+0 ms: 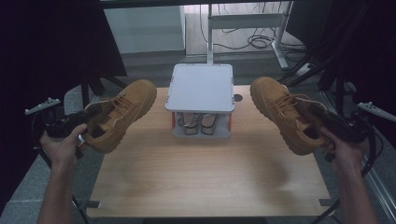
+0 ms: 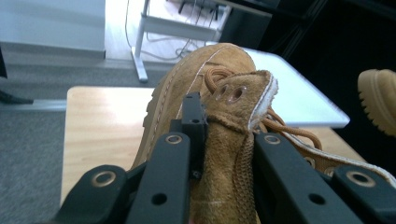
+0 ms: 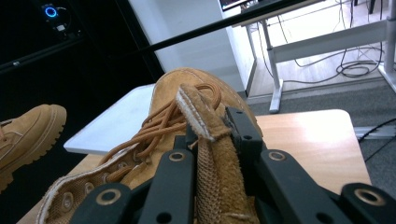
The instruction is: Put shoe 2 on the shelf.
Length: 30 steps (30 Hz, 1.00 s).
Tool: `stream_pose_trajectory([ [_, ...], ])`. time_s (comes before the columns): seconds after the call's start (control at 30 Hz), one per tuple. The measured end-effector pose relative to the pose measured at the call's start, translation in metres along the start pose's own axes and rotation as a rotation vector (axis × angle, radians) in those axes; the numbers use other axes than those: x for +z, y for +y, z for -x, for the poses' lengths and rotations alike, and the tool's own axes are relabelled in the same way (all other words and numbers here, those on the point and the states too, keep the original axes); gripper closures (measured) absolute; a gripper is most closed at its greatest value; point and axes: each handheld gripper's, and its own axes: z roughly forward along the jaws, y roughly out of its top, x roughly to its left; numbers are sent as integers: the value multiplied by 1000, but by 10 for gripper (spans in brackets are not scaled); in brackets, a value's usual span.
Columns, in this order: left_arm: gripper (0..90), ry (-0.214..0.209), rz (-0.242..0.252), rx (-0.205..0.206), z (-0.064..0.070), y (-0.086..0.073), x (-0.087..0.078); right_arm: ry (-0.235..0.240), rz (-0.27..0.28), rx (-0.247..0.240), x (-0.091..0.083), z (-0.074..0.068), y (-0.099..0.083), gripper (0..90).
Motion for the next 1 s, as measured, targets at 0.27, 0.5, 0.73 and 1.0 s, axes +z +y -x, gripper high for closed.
stream_pose_trajectory([
  [0.27,809,-15,49,-10,17,14,8,20,37,29,13,-13,10,807],
  [0.5,808,-43,62,-5,35,25,23,26,53,45,28,-30,19,807],
  [0.73,808,-70,60,-15,52,37,40,37,52,45,45,-50,27,807],
  [1.0,806,-78,33,-50,70,46,73,27,39,55,79,-79,38,807],
])
